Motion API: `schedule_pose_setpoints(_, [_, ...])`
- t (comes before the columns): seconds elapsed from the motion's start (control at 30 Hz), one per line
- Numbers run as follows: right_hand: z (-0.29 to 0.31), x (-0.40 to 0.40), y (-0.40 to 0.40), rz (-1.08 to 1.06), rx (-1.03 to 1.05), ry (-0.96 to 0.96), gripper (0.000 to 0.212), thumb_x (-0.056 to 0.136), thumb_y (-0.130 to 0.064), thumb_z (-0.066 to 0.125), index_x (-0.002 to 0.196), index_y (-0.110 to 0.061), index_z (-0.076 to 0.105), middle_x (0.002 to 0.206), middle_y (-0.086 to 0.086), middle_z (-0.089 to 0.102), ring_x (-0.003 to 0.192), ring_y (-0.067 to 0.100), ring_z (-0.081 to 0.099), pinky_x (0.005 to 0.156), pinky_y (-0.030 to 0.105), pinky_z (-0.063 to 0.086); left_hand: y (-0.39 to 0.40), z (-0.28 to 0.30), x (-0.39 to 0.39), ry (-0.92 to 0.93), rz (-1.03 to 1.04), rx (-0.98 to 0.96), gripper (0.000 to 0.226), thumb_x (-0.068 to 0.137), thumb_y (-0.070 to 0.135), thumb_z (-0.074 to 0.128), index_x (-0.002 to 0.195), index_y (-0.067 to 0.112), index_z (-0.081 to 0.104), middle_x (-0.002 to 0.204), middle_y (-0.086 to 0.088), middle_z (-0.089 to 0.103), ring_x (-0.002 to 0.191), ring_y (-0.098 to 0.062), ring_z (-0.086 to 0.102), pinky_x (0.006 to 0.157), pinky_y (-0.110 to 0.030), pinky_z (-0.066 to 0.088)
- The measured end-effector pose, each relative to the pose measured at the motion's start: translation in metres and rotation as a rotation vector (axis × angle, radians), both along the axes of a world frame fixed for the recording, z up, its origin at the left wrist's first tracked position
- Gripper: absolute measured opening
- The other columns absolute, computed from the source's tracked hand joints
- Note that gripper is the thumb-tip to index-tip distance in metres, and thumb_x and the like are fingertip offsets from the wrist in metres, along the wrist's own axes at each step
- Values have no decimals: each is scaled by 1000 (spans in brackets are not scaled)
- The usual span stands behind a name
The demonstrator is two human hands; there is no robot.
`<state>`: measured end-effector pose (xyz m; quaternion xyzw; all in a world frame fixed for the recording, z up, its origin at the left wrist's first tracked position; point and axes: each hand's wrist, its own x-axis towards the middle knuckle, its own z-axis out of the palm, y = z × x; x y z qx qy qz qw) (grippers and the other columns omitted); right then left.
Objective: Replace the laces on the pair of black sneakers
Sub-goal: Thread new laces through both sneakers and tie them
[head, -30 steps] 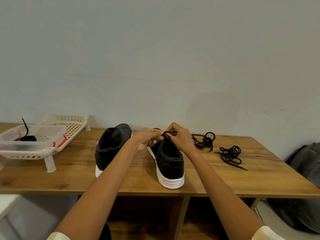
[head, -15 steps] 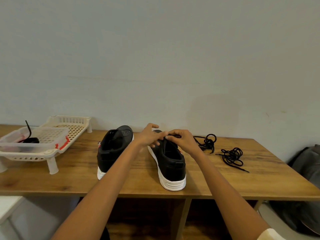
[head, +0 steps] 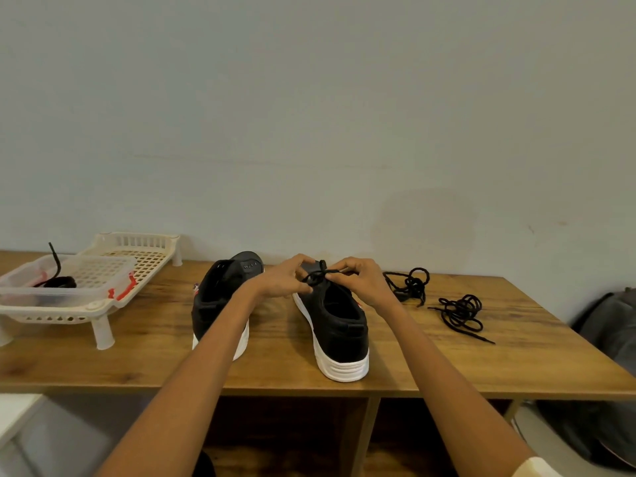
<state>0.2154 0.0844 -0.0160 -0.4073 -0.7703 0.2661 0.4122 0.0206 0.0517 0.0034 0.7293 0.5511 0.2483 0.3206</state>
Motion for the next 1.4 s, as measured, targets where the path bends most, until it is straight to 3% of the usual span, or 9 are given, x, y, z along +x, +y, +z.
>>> schedule_pose_setpoints(0.13, [2,0,0,19,12,-11,11,82,-17,73,91,-22,74,83,-13,68,82,0,64,74,12,51,0,3,5,-249,91,287,37,97,12,47,133,20,52,131,0,47,109,-10,49,93,-21,39])
schedule_pose_setpoints(0.23, [2,0,-1,29,18,-14,11,82,-16,72,92,-20,74,84,-11,69,84,4,65,78,16,52,8,4,6,-79,46,511,26,95,12,52,116,21,66,121,-1,56,108,-8,49,93,-18,36])
schedule_pose_setpoints(0.33, [2,0,-1,35,32,-21,13,82,-16,72,94,-19,74,86,-7,70,85,5,65,80,17,52,15,-2,8,163,-8,553,21,90,15,62,107,22,72,114,-2,60,107,-16,53,93,-33,41])
schedule_pose_setpoints(0.7, [2,1,0,53,16,-20,14,83,-15,72,95,-17,75,86,-7,71,88,9,66,82,22,55,17,-6,6,238,32,657,13,88,18,65,93,23,76,102,0,68,93,-16,62,87,-33,42])
schedule_pose_setpoints(0.97, [1,1,1,48,23,-38,12,83,-15,71,94,-18,75,84,-11,69,83,0,64,76,15,53,25,-11,22,-185,356,391,15,93,9,53,91,15,66,101,-5,68,80,-16,63,85,-33,50])
schedule_pose_setpoints(1.1, [1,1,2,57,31,-48,12,83,-16,70,95,-18,75,83,-13,68,81,-3,63,74,12,51,25,-15,24,-402,375,204,19,96,16,52,114,14,46,105,-8,61,70,-14,63,82,-37,53])
schedule_pose_setpoints(1.23, [1,2,3,49,23,-58,12,83,-18,71,94,-19,75,85,-13,69,83,-2,63,75,11,50,13,-9,16,-422,406,214,25,92,27,60,106,8,50,90,-4,57,70,-17,60,70,-32,53])
schedule_pose_setpoints(1.3, [2,3,3,58,16,-56,12,84,-20,71,95,-19,74,85,-13,69,82,-3,63,74,10,50,6,-7,9,-379,316,211,24,91,28,62,95,5,60,83,-7,62,68,-15,61,66,-25,53])
schedule_pose_setpoints(1.4, [4,5,-1,73,12,-72,17,85,-22,70,100,-18,74,89,-10,70,85,-2,63,75,11,50,0,-8,6,-296,109,174,19,87,22,66,102,10,69,90,-7,69,74,-12,64,69,-21,54])
